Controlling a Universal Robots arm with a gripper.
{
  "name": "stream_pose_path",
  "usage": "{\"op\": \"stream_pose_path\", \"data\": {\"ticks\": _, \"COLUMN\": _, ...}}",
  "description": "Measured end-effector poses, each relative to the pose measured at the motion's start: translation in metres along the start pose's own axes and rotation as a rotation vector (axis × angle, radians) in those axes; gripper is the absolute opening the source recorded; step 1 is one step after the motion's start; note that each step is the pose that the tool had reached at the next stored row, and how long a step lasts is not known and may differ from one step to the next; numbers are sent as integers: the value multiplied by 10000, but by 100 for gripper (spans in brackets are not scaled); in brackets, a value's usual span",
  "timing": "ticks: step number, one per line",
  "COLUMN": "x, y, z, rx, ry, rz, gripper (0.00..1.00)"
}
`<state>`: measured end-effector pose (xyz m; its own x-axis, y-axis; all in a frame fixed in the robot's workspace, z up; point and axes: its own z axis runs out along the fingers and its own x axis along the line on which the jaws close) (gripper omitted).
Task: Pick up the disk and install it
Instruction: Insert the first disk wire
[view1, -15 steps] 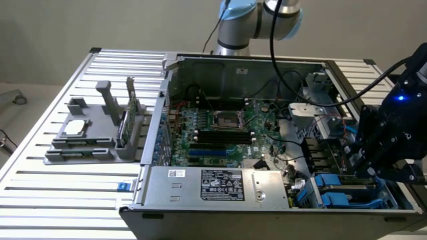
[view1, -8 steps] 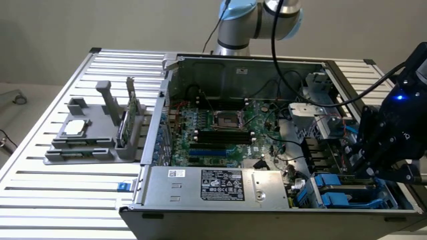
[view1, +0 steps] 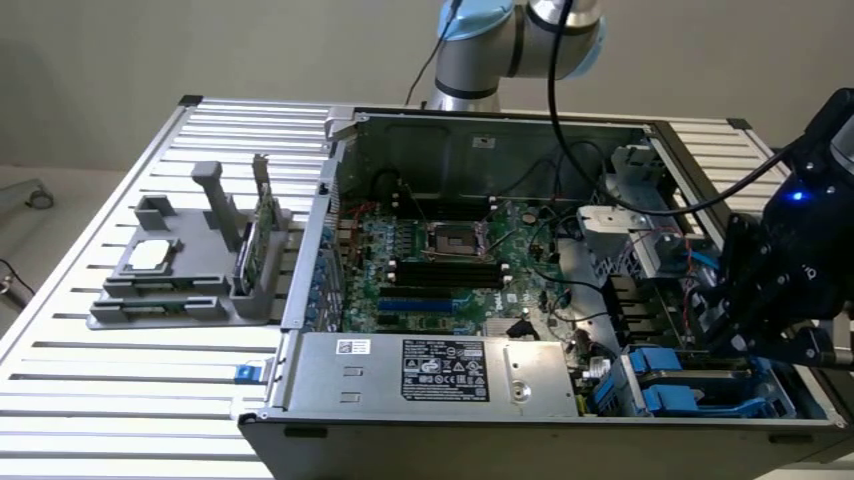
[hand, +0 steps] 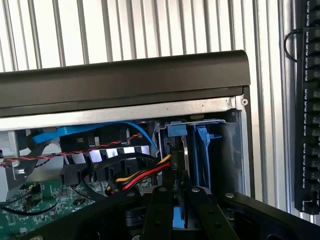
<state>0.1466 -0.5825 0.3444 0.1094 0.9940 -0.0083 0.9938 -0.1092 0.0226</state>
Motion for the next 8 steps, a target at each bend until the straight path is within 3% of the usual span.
{"op": "stream_pose_path", "data": {"ticks": 4, "x": 20, "y": 22, "z": 16, "rx": 67, "ry": -31, "rz": 111, "gripper": 16}}
{"op": "stream_pose_path", "data": {"ticks": 8, "x": 36, "y": 31, "z": 18, "rx": 220, "ry": -120, "rz": 166, "gripper": 16}}
